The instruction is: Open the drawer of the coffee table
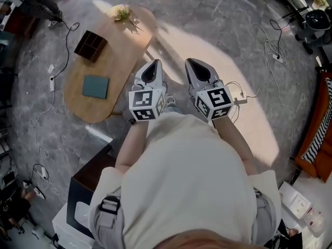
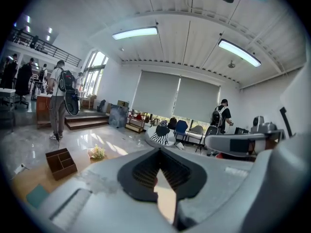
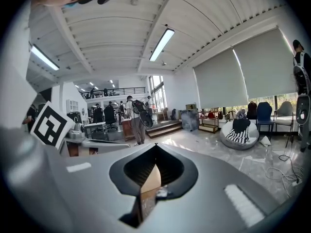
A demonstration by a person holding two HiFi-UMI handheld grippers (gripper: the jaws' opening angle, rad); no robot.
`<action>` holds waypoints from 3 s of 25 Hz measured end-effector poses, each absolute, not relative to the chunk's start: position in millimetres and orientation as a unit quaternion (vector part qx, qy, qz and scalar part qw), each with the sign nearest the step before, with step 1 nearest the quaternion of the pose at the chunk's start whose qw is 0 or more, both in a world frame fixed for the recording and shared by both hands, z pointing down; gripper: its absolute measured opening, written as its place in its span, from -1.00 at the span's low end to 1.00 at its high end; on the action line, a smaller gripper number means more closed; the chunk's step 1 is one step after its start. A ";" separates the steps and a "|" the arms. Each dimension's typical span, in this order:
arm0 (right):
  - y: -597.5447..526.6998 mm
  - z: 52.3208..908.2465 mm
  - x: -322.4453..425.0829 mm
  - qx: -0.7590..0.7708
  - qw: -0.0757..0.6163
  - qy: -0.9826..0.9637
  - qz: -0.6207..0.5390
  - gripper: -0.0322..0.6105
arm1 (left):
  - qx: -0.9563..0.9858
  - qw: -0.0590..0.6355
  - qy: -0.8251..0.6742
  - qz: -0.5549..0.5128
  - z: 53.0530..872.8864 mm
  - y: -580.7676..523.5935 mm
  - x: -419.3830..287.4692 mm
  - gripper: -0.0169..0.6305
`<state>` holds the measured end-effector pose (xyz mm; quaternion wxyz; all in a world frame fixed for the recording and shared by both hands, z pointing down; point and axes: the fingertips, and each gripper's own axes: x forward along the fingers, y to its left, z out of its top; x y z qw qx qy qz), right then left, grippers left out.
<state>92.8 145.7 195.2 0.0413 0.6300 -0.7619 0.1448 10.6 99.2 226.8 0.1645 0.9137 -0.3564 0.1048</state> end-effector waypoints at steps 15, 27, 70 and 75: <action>33.0 224.5 86.0 0.564 0.051 -0.804 0.184 -0.89 | 0.868 0.185 -0.444 0.120 254.7 9.0 -20.7 -0.94; -53.4 282.5 85.0 0.469 0.118 -0.853 0.197 -0.89 | 0.769 0.244 -0.577 0.127 320.3 -26.1 -75.8 -0.94; -194.8 690.1 123.1 0.299 0.328 -0.863 0.243 -0.36 | 0.563 0.434 -0.684 0.163 725.4 -34.3 -123.2 0.13; -218.0 731.0 120.4 0.289 0.356 -0.862 0.214 -0.15 | 0.574 0.420 -0.680 0.176 760.6 -47.2 -125.4 0.36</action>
